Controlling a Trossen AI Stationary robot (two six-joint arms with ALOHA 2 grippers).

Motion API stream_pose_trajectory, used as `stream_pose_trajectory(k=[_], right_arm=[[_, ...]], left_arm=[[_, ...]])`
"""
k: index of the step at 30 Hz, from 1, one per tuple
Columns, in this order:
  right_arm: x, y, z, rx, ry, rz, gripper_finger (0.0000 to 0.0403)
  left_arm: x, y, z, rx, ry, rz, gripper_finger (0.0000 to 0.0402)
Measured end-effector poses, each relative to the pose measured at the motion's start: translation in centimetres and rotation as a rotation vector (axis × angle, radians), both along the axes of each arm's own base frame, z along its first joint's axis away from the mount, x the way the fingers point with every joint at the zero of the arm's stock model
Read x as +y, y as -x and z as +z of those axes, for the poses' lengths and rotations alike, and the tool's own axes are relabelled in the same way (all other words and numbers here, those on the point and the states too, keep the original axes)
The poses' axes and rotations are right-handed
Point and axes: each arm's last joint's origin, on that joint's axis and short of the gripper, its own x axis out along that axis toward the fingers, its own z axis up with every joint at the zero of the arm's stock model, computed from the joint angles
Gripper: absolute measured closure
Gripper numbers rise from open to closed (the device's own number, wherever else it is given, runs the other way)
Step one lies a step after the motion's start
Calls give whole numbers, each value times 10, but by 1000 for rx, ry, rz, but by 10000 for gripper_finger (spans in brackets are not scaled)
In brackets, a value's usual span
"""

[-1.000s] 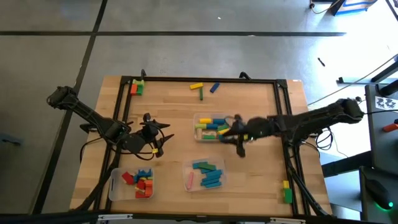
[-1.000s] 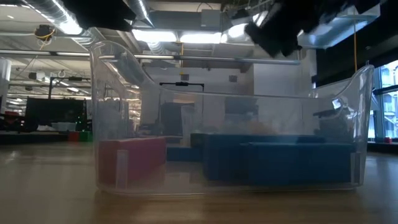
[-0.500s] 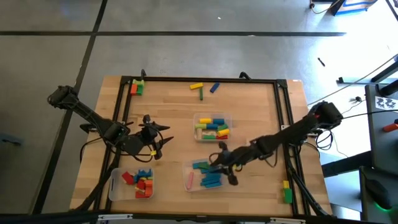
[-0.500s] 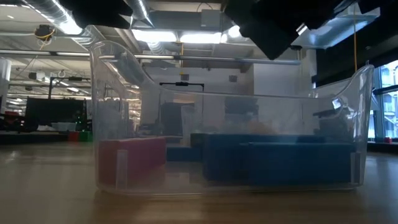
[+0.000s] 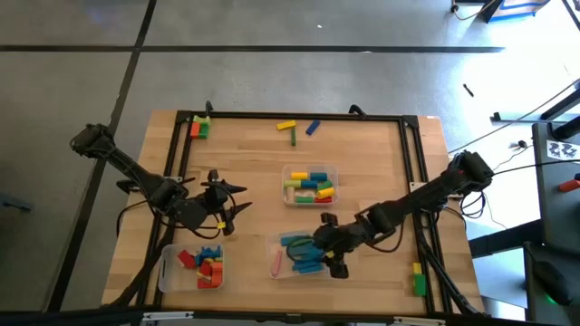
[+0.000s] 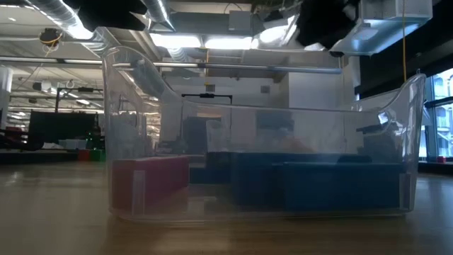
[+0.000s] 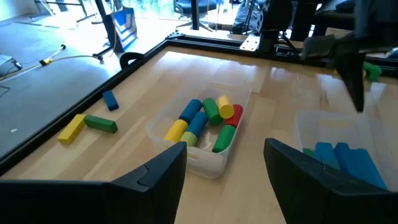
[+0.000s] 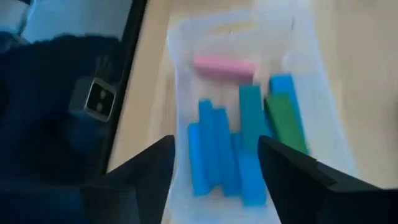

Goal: Sort blocks by size
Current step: Put the green arch block into the bottom left transparent bin

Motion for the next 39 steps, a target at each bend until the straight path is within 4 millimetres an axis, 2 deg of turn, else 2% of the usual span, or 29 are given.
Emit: stream_pose_trajectory(k=[6, 12, 17, 23, 28, 33, 39], right_arm=[[25, 25, 18, 221, -46, -77, 163], [43, 61, 7, 480, -75, -254, 169], [51, 86, 0, 692, -85, -363, 170], [56, 117, -3, 865, -1, -522, 171], [61, 141, -24, 1037, 18, -536, 171], [68, 158, -48, 1255, -78, -569, 171], [77, 172, -68, 1342, -170, -592, 171]], left_arm=[[-1, 0, 0, 1, -1, -4, 192], [-1, 0, 0, 2, -4, -5, 192], [-1, 0, 0, -7, 16, 2, 192], [-3, 2, 0, -7, 17, -12, 192], [-3, 2, 0, -7, 16, -12, 192], [-3, 2, 0, -7, 15, -12, 192], [-3, 2, 0, -8, 17, -10, 192]])
